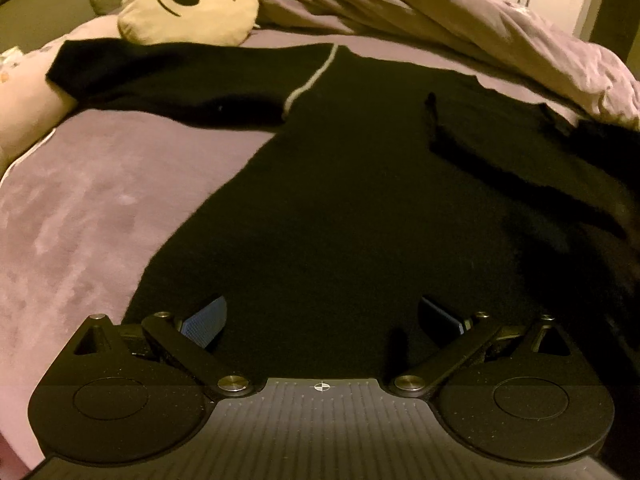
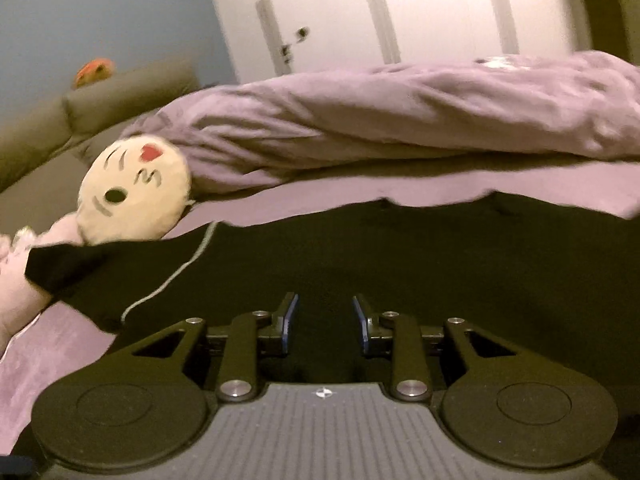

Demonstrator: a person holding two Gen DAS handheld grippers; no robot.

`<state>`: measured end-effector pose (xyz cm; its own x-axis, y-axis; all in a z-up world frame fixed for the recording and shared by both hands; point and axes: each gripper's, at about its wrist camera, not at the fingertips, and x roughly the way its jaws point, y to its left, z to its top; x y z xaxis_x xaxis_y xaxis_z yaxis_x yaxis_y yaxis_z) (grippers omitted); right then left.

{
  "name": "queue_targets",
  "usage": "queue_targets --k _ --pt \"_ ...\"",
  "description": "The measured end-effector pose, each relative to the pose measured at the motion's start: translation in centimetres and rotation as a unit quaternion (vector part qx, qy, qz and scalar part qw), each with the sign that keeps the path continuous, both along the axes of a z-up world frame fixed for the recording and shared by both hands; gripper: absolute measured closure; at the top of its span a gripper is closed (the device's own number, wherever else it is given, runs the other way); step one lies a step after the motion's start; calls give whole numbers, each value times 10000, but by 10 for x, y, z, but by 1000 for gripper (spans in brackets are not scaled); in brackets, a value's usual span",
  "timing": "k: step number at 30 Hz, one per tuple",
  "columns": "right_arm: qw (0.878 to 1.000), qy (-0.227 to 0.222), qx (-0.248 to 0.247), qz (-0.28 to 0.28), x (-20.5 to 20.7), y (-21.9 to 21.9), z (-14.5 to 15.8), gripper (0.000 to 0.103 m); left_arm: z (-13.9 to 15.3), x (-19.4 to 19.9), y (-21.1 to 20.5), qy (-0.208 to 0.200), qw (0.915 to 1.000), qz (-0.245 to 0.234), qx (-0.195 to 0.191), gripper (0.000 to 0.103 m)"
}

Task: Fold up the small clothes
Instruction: 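Grasp the side edge with the right gripper and fold it inward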

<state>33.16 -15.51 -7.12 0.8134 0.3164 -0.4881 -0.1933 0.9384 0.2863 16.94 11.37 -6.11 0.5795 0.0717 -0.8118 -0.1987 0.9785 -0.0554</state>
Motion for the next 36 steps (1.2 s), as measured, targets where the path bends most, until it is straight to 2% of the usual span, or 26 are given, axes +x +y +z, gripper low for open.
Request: queue_targets --k 3,5,6,8,11,15,20,22,23,24,31,36 --pt "9975 161 169 -663 -20 -48 -12 72 3 3 -5 -20 9999 -51 -96 0" --pt "9917 421 80 -1211 -28 -84 -25 72 6 4 -12 -63 9999 -137 -23 0" --pt "9884 508 85 -1427 -30 -100 -32 77 7 6 -17 -68 9998 -180 37 0" --pt "9840 458 383 -1676 -39 -127 -39 82 8 9 -25 -56 9997 -240 83 0" --pt "9754 403 825 -2002 -53 -156 -40 81 6 19 -32 -7 9997 -254 -21 0" --pt "9661 417 1290 -2197 -61 -174 -43 79 2 36 -41 19 9995 -224 -202 0" --pt "9544 517 1836 -2298 -72 -189 -47 75 1 51 -54 22 9995 -313 15 0" --pt "9520 571 1894 -2336 -77 -192 -47 69 0 53 -58 27 9995 -329 15 0" --pt "9514 635 1831 -2394 -79 -192 -47 60 0 54 -59 36 9994 -331 -3 0" --pt "9516 675 1765 -2424 -82 -191 -48 56 -1 54 -61 44 9994 -335 -19 0" --pt "9501 557 2084 -2254 -78 -196 -54 56 -2 52 -71 137 9991 -407 51 0" --pt "9443 546 2331 -2259 -65 -201 -58 60 0 51 -72 101 9989 -434 138 0"
